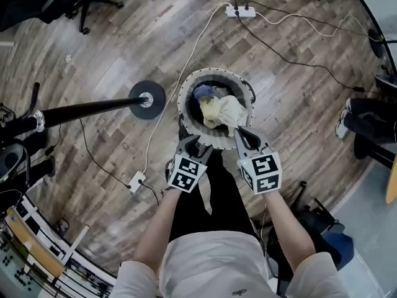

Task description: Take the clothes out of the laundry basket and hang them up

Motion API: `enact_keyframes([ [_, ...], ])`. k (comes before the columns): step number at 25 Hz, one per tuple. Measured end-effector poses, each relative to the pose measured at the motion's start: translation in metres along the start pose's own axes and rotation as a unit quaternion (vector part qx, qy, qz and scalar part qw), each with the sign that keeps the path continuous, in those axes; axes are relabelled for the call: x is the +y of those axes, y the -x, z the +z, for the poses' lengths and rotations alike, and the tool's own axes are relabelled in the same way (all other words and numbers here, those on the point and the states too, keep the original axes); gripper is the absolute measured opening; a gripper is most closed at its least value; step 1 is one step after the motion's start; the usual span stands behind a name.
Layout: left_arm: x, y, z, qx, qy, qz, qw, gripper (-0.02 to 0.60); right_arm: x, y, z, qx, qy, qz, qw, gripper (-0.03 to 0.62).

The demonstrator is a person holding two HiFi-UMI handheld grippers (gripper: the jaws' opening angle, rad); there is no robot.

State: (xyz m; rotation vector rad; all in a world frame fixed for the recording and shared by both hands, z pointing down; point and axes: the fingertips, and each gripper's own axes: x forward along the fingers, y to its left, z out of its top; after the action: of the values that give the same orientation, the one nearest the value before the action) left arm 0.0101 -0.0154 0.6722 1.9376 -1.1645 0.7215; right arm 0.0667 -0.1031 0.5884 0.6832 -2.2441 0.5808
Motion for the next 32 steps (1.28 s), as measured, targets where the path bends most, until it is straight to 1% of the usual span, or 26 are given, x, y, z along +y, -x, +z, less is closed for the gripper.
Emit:
enact_keyframes([
  [5,-0.011,0.014,0.013,-0.01,0.006,0.008,0.9999,0.204,0.013,0.05,0.054,-0.06,0.009,0.007,0.998,0.012],
  [9,-0.01,0.024,0.028,-0.028,0.01,0.023,0.9993,0.204,0.022,0.091,0.098,-0.116,0.032,0.008,0.993,0.012],
  [12,-0.006,0.03,0.038,-0.034,0.012,0.034,0.9988,0.204,0.032,0.115,0.127,-0.138,0.057,0.017,0.989,0.012],
  [15,-0.005,0.034,0.049,-0.042,0.025,0.046,0.9977,0.204,0.039,0.139,0.156,-0.16,0.087,0.033,0.983,0.012],
  [18,-0.009,0.037,0.057,-0.061,0.048,0.051,0.9957,0.204,0.05,0.167,0.178,-0.184,0.12,0.055,0.974,0.012],
  [20,-0.009,0.042,0.062,-0.075,0.063,0.055,0.9936,0.204,0.058,0.183,0.191,-0.192,0.14,0.065,0.969,0.012],
  [23,-0.004,0.051,0.078,-0.1,0.084,0.06,0.9896,0.204,0.067,0.204,0.212,-0.205,0.162,0.078,0.962,0.012],
  [27,-0.001,0.061,0.097,-0.123,0.096,0.056,0.9862,0.204,0.082,0.231,0.235,-0.235,0.175,0.101,0.951,0.012],
  [30,-0.009,0.065,0.112,-0.142,0.086,0.039,0.9855,0.192,0.087,0.246,0.244,-0.254,0.179,0.109,0.944,0.012],
  [32,-0.015,0.066,0.12,-0.148,0.076,0.03,0.9856,0.173,0.088,0.253,0.249,-0.262,0.185,0.107,0.941,0.012],
])
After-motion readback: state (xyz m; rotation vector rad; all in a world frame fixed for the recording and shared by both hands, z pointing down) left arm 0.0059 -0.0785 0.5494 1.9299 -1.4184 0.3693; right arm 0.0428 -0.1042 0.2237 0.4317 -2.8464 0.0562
